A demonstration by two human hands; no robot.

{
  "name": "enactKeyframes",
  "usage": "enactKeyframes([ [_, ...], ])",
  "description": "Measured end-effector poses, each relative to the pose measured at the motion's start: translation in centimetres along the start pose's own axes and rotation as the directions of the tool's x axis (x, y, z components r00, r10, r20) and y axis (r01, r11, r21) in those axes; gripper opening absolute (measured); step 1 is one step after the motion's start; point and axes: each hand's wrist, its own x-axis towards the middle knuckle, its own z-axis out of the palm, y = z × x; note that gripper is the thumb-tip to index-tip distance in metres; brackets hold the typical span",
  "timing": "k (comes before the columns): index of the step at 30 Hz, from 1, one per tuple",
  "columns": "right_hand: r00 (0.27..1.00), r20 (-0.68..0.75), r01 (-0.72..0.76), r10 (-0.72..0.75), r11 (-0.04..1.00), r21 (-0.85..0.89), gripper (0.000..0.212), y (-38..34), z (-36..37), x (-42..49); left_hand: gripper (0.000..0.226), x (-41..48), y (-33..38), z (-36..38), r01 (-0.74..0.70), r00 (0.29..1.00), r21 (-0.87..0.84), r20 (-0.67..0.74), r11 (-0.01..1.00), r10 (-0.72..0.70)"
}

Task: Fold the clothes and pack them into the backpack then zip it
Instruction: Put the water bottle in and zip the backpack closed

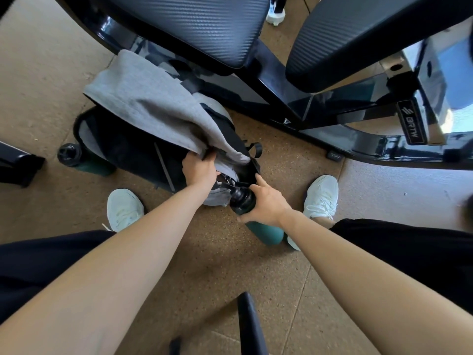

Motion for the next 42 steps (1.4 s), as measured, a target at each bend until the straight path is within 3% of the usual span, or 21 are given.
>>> enactKeyframes([
  [3,0.996,-0.083,0.0,0.035,0.92,0.391,0.063,1.0,-1.2,-0.9,0.015,0.3,0.0,-0.3,0.002,0.995,-0.023,0.097,1.0,0.0],
  [6,0.949,-0.188,-0.028,0.255,0.659,0.752,0.048,2.5,-2.8,-2.4,0.015,0.6,-0.1,-0.4,-0.079,0.983,0.041,0.17,0.996,0.071],
  [8,0.892,-0.174,-0.022,0.416,0.425,0.905,0.049,3.2,-3.8,-2.8,0.013,0.6,-0.2,-0.3,-0.084,0.98,0.045,0.185,0.995,0.074],
  [10,0.846,-0.045,0.008,0.532,0.071,0.997,0.059,3.4,-4.7,-3.2,0.011,0.8,-0.3,0.0,-0.082,0.978,0.049,0.195,0.995,0.07],
  [12,0.822,0.066,0.101,0.566,-0.258,0.961,0.065,3.1,-5.0,-3.3,0.012,0.9,-0.5,0.2,-0.082,0.975,0.067,0.211,0.994,0.066],
  [14,0.822,0.141,0.156,0.552,-0.457,0.876,0.064,2.2,-4.7,-3.2,0.011,0.8,-0.5,0.4,-0.08,0.973,0.07,0.222,0.994,0.063],
  [18,0.838,0.263,0.173,0.477,-0.69,0.703,0.05,0.0,-3.4,-2.2,0.014,0.6,-0.2,1.0,-0.073,0.97,0.05,0.235,0.996,0.06],
  [22,0.821,0.302,0.228,0.486,-0.762,0.606,0.055,-1.0,-1.7,-1.3,0.009,0.8,-0.1,1.3,-0.102,0.964,0.067,0.251,0.993,0.082],
  [25,0.746,0.284,0.309,0.603,-0.691,0.654,0.073,-1.1,-0.6,-0.7,0.01,0.9,0.1,1.3,-0.093,0.965,0.06,0.251,0.994,0.075],
  [27,0.655,0.209,0.344,0.726,-0.533,0.773,0.075,-1.2,-0.7,-0.3,0.011,1.0,-0.2,1.2,-0.109,0.963,0.063,0.253,0.992,0.09],
  [30,0.567,-0.094,0.302,0.818,-0.1,0.948,0.062,-1.7,-1.4,0.5,0.01,0.7,-0.7,1.1,-0.14,0.959,0.059,0.256,0.988,0.12],
  [32,0.604,-0.347,0.245,0.718,0.247,0.937,0.056,-2.0,-1.7,0.8,0.01,0.3,-0.8,1.3,-0.167,0.952,0.067,0.269,0.984,0.144],
  [34,0.681,-0.488,0.209,0.547,0.493,0.845,0.058,-1.9,-1.7,1.0,0.009,0.0,-0.9,1.7,-0.208,0.944,0.078,0.278,0.975,0.179],
  [37,0.741,-0.524,0.178,0.42,0.63,0.756,0.064,-1.5,-2.2,1.1,0.006,-0.3,-1.5,2.1,-0.28,0.938,0.102,0.242,0.955,0.249],
  [42,0.787,-0.526,0.133,0.322,0.745,0.654,0.069,-0.4,-3.2,1.2,0.029,-2.2,-3.0,3.7,-0.315,0.934,0.25,0.251,0.916,0.253],
])
